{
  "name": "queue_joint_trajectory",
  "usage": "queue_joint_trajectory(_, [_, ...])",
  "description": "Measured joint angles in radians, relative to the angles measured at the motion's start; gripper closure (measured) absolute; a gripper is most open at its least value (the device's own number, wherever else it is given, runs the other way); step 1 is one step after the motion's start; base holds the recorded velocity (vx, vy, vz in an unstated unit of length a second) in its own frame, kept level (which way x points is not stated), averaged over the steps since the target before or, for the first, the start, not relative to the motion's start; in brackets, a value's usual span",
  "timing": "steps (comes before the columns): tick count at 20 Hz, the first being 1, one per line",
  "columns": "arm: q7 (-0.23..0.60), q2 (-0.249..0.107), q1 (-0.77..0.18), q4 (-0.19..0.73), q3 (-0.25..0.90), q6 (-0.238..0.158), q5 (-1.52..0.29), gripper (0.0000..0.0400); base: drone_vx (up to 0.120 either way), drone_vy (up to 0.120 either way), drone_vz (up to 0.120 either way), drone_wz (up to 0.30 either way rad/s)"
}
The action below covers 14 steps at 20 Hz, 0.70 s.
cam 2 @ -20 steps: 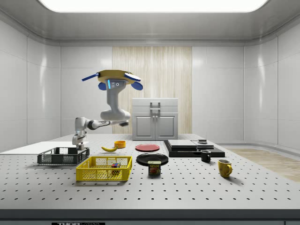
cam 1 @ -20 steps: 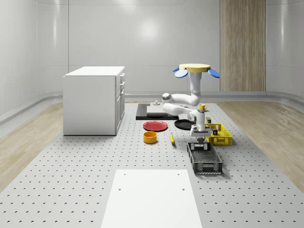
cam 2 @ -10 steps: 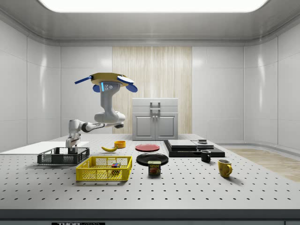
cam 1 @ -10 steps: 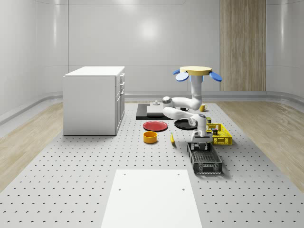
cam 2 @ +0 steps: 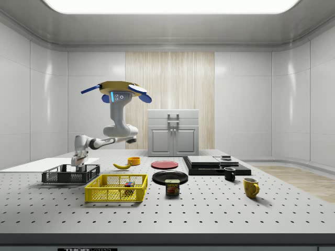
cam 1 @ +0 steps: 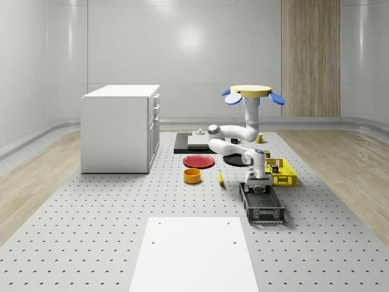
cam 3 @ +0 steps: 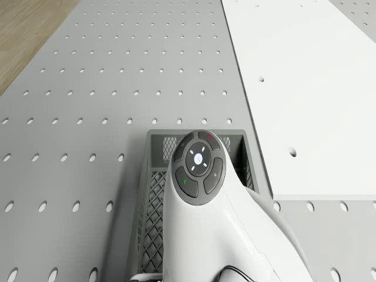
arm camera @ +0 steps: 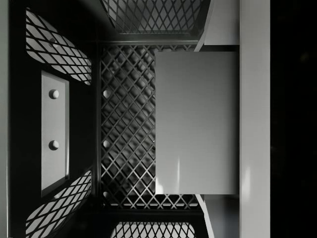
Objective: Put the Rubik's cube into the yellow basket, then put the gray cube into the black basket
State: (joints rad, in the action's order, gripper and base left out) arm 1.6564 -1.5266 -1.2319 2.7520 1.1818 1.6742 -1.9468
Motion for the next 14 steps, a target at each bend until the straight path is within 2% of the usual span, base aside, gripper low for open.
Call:
queue_joint_trajectory(12, [-0.002, 0.019, -0.023, -0.046, -0.1, 0.038, -0.096, 0.015, 0.0, 0.0, 0.0, 0.0])
queue_joint_trajectory(14, [-0.003, 0.023, -0.024, -0.052, -0.111, 0.041, -0.106, 0.0099, 0.0, 0.0, 0.0, 0.0])
